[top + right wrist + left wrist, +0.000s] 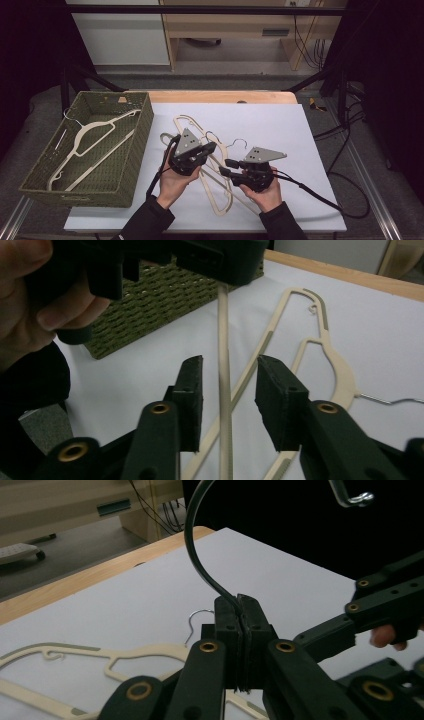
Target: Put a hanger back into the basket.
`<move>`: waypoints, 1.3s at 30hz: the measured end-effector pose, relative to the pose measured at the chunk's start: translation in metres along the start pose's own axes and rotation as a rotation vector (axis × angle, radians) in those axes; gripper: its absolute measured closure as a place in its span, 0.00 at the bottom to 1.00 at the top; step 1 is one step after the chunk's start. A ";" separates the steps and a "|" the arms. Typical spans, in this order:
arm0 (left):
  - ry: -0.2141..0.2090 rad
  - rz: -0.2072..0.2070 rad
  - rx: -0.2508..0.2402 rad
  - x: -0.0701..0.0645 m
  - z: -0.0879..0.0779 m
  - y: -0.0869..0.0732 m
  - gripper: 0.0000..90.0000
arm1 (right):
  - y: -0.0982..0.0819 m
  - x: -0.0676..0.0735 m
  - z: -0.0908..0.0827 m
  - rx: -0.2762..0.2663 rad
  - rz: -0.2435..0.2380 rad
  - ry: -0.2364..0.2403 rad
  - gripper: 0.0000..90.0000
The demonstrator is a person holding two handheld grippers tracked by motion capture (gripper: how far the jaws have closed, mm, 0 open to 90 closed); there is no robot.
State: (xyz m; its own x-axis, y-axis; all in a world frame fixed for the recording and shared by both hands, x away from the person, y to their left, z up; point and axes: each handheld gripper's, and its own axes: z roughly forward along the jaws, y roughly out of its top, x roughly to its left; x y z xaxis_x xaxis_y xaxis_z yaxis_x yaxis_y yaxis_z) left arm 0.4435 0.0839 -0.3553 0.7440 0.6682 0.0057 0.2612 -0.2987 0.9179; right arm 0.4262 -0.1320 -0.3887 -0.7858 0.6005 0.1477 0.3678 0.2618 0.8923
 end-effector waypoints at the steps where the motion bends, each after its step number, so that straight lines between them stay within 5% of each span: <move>1: 0.001 0.005 0.006 -0.002 0.000 0.000 0.98 | 0.001 0.000 0.001 0.006 0.007 0.011 0.76; 6: -0.031 0.023 0.011 -0.006 0.001 -0.001 0.97 | 0.000 0.000 0.002 0.047 0.011 0.027 0.94; 9: -0.056 0.017 0.004 -0.004 -0.002 -0.003 0.95 | 0.000 0.000 0.002 0.065 0.014 0.031 0.96; 17: -0.099 0.000 -0.012 0.020 -0.033 -0.007 0.55 | -0.002 -0.001 0.005 0.118 0.014 0.045 0.97; 19: -0.104 0.007 0.007 0.026 -0.039 -0.011 0.39 | -0.001 -0.001 0.004 0.116 0.007 0.050 0.97; 23: -0.101 0.027 0.034 0.035 -0.047 -0.025 0.25 | 0.000 0.000 0.000 0.109 0.003 0.074 0.97; 31: -0.142 0.062 0.131 0.043 -0.044 -0.048 0.23 | 0.000 0.002 -0.002 0.126 -0.017 0.134 0.97; 39: -0.180 0.168 0.208 0.035 -0.029 -0.053 0.46 | -0.002 0.008 0.002 0.145 -0.043 0.202 0.97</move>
State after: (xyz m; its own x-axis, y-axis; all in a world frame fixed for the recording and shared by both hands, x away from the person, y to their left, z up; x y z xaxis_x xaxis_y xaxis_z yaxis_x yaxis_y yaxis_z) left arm 0.4382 0.1432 -0.3926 0.8795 0.4717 0.0626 0.2319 -0.5397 0.8093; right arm 0.4209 -0.1260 -0.3899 -0.8801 0.4276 0.2064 0.3884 0.3983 0.8309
